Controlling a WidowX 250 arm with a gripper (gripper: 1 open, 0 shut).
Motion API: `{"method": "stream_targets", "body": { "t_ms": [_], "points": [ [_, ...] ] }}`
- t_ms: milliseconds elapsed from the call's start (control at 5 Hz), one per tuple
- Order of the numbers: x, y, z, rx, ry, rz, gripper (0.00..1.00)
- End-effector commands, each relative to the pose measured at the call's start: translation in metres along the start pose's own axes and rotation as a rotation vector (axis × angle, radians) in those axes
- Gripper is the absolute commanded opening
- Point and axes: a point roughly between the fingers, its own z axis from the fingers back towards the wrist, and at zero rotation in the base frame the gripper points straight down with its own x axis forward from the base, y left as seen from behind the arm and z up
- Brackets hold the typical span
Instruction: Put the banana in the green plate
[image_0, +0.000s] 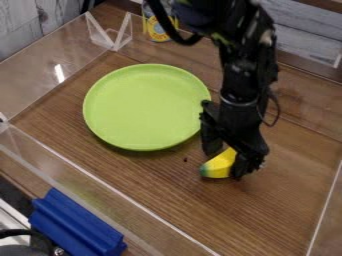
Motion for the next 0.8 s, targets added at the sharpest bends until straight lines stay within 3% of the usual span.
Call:
{"method": "stream_targets", "body": {
  "t_ms": [0, 200, 600],
  "points": [
    [0.0065, -0.0017, 0.0037, -0.001, -0.036, -0.019, 1.00],
    [0.0070, -0.0016, 0.0034, -0.007, -0.036, -0.021, 0.00],
    [0.0066, -0.0048, 0.0106, -0.038, -0.024, 0.006, 0.00]
  ]
}}
